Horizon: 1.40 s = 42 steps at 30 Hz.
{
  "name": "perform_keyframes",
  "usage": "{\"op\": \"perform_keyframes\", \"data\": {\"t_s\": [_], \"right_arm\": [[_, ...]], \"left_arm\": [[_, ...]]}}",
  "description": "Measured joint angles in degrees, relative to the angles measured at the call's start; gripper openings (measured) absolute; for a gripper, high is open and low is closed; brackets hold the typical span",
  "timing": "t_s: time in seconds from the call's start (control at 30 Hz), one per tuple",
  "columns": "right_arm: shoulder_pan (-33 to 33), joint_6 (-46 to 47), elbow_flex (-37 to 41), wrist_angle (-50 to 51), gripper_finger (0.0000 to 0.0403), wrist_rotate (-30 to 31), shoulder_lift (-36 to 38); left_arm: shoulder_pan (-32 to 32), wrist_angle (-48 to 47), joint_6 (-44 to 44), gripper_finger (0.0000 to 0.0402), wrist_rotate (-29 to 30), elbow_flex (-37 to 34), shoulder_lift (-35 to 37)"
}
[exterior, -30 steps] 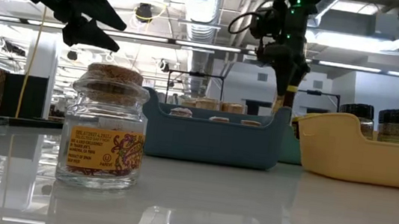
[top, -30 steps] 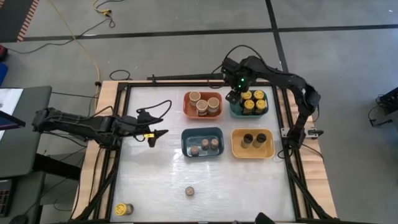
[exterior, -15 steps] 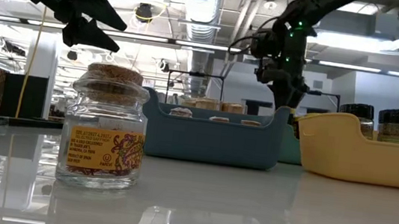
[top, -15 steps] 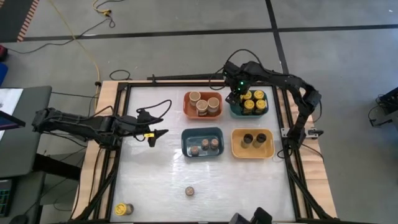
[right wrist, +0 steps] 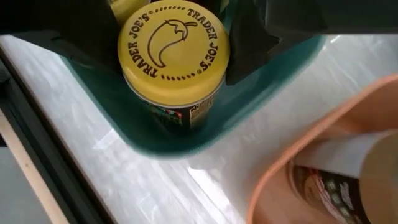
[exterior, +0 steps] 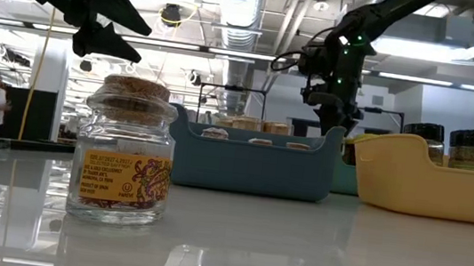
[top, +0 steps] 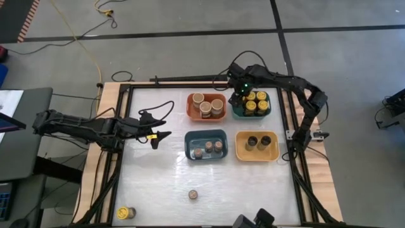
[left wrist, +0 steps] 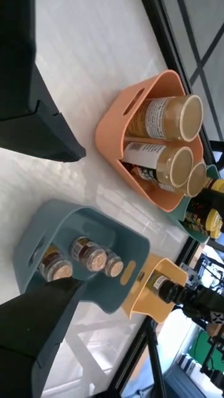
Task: Sort spices by type
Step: Put the yellow spice bottle into the green bin
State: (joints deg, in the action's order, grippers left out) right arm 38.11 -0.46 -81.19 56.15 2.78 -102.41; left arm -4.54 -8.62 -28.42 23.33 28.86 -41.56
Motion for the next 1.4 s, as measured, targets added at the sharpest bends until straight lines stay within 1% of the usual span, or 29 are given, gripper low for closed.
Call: {"op": "perform_keyframes", "data": {"t_s": [0.17,0.77,0.9,1.13,1.2,1.4], "right_arm": [[-0.07,-0.03,0.02,-0.58,0.0287,0.01,0.00],[0.23,0.86,0.02,-2.44,0.0294,0.13,0.00],[0.28,0.88,0.02,-2.49,0.0316,0.13,0.00],[0.28,0.98,0.02,-2.75,0.0392,0.16,0.00],[0.28,1.09,-0.72,-1.65,0.0396,0.16,0.00],[0.28,5.96,-7.30,6.20,0.0378,0.18,0.04]], "left_arm": [[0.00,0.00,-0.12,0.0307,0.00,0.00,0.00],[0.00,0.00,-0.10,0.0307,0.02,0.00,0.00],[0.00,0.00,-0.10,0.0307,0.03,0.00,0.00],[0.00,-0.03,-0.10,0.0307,0.04,0.00,0.00],[0.00,-0.04,-0.10,0.0307,0.04,0.00,-0.04],[0.00,-0.09,-0.10,0.0307,0.04,0.00,-0.04]]}}
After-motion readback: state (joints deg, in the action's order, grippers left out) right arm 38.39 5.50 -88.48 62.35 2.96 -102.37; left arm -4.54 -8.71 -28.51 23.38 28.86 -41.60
